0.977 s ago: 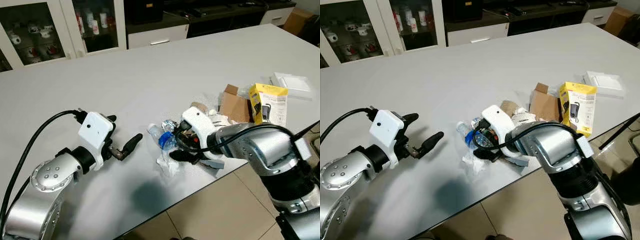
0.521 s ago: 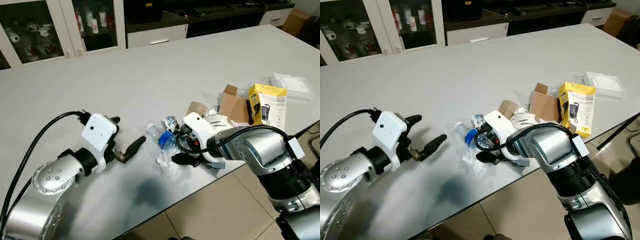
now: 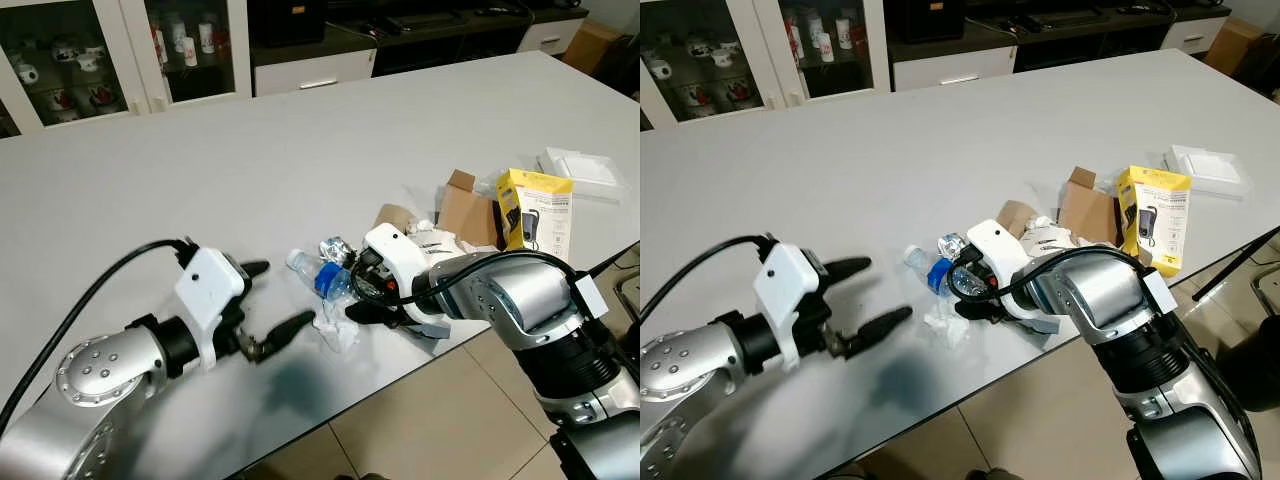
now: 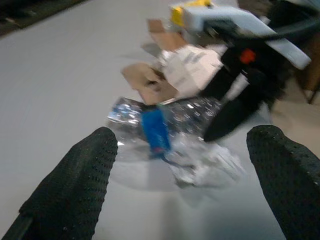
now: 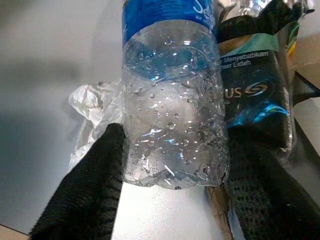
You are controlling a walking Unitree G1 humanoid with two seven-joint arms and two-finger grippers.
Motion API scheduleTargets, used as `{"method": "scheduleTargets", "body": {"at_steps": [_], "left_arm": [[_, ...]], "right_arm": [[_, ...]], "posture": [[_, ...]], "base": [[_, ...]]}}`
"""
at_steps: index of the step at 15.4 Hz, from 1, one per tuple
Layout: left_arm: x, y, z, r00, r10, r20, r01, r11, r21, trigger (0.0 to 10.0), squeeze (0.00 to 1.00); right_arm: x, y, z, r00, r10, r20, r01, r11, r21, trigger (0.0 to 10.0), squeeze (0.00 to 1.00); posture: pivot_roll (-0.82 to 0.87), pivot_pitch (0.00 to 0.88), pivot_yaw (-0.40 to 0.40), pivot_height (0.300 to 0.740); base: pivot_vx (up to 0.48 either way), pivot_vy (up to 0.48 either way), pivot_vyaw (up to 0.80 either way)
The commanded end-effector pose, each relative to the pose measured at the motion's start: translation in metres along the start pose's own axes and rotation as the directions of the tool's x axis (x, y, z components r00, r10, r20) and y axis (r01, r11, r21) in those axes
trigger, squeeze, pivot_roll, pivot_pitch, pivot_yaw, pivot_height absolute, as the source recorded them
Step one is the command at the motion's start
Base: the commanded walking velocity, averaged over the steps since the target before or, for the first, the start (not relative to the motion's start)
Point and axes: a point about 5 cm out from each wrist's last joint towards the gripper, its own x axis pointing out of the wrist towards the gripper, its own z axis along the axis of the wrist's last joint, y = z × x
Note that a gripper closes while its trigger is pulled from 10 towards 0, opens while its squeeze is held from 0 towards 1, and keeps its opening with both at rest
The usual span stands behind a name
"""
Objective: Picking trash to rubbish bin
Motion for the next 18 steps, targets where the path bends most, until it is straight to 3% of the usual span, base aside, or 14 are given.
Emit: {"method": "scheduleTargets", "body": {"at_steps": [1, 6, 8, 9, 10, 13, 15, 18], "left_arm": [[-0.002, -0.006, 0.0, 0.999, -0.048, -0.014, 0.048, 0.999, 0.007, 10.0, 0.0], [-0.001, 0.0, -0.001, 0.999, -0.017, -0.045, 0.019, 0.999, 0.041, 10.0, 0.0], [0.003, 0.01, -0.003, 0.996, 0.082, -0.042, -0.08, 0.995, 0.053, 10.0, 0.0], [0.007, 0.018, -0.002, 0.987, 0.159, -0.025, -0.158, 0.986, 0.06, 10.0, 0.0], [0.01, 0.024, -0.003, 0.973, 0.232, -0.013, -0.231, 0.971, 0.056, 10.0, 0.0], [0.013, 0.026, -0.003, 0.953, 0.304, 0.003, -0.304, 0.951, 0.061, 10.0, 0.0], [0.014, 0.026, -0.004, 0.943, 0.332, 0.006, -0.331, 0.941, 0.066, 10.0, 0.0], [0.016, 0.025, -0.005, 0.938, 0.346, 0.006, -0.346, 0.936, 0.061, 10.0, 0.0]], "right_arm": [[-0.006, -0.006, 0.003, 0.999, -0.017, 0.032, 0.016, 1.0, 0.026, 0.0, 0.0], [-0.018, -0.01, 0.012, 0.996, -0.022, 0.081, 0.019, 0.999, 0.038, 0.0, 0.0], [-0.033, -0.011, 0.026, 0.985, -0.015, 0.174, 0.009, 0.999, 0.038, 0.0, 0.0], [-0.042, -0.011, 0.035, 0.965, 0.003, 0.262, -0.012, 0.999, 0.03, 2.4, 0.0], [-0.048, -0.009, 0.039, 0.942, 0.014, 0.335, -0.015, 1.0, 0.001, 10.0, 0.0], [-0.052, -0.006, 0.037, 0.857, -0.023, 0.514, 0.075, 0.994, -0.081, 10.0, 0.0], [-0.051, -0.002, 0.026, 0.85, -0.04, 0.525, 0.132, 0.982, -0.137, 10.0, 0.0], [-0.044, 0.008, 0.009, 0.857, 0.006, 0.516, 0.097, 0.98, -0.172, 10.0, 0.0]], "posture": [[0.07, 0.064, -0.099, 0.74], [0.07, 0.061, -0.103, 0.74], [0.06, 0.061, -0.107, 0.74], [0.06, 0.063, -0.116, 0.74], [0.06, 0.063, -0.114, 0.74], [0.05, 0.066, -0.112, 0.74], [0.05, 0.067, -0.107, 0.74], [0.05, 0.068, -0.098, 0.74]], "base": [[0.0, 0.0, 0.0], [0.0, 0.0, 0.0], [0.0, 0.0, 0.0], [0.0, 0.0, 0.0], [0.0, 0.0, 0.0], [0.0, 0.0, 0.0], [0.0, 0.0, 0.0], [0.0, 0.0, 0.0]]}}
